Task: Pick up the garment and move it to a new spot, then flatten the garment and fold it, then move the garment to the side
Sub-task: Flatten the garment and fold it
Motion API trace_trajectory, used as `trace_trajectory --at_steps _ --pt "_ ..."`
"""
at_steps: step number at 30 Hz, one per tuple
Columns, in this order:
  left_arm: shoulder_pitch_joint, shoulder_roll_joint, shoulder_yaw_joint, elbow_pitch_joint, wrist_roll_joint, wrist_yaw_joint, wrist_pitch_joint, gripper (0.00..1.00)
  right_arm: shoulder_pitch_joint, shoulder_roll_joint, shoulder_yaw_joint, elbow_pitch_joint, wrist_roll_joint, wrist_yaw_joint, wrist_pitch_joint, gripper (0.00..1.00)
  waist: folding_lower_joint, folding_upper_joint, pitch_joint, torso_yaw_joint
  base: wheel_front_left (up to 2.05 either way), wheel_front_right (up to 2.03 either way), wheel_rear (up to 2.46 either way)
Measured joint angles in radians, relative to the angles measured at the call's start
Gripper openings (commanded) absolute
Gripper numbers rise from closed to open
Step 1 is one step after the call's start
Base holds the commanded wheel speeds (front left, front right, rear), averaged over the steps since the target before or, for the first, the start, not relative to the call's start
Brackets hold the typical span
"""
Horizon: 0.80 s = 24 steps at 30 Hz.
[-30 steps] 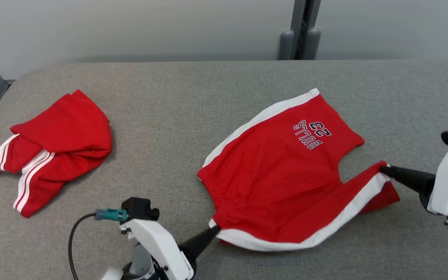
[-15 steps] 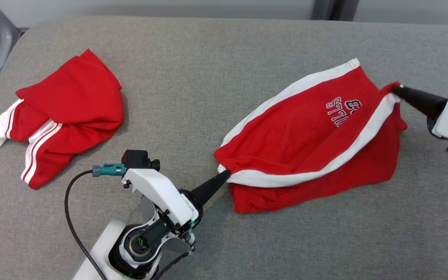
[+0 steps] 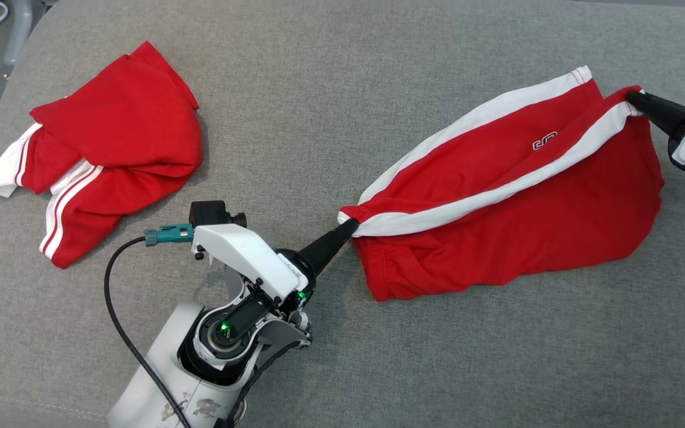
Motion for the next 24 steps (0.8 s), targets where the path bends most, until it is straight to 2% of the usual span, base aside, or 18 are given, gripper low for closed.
trace_trajectory --at_steps 4,24 --pt "-0.023 -0.009 -0.002 0.021 -0.011 -0.005 -0.005 0.0 -0.029 0.011 0.003 0.031 -0.013 0.0 -0.034 0.0 0.0 0.0 0.02 0.009 0.0 0.0 0.0" --pt "-0.127 -0.026 -0.043 0.069 -0.079 0.002 -0.067 0.0 -0.155 -0.014 0.086 0.153 -0.04 0.0 -0.167 0.0 0.0 0.0 0.094 0.04 0.0 0.0 0.0"
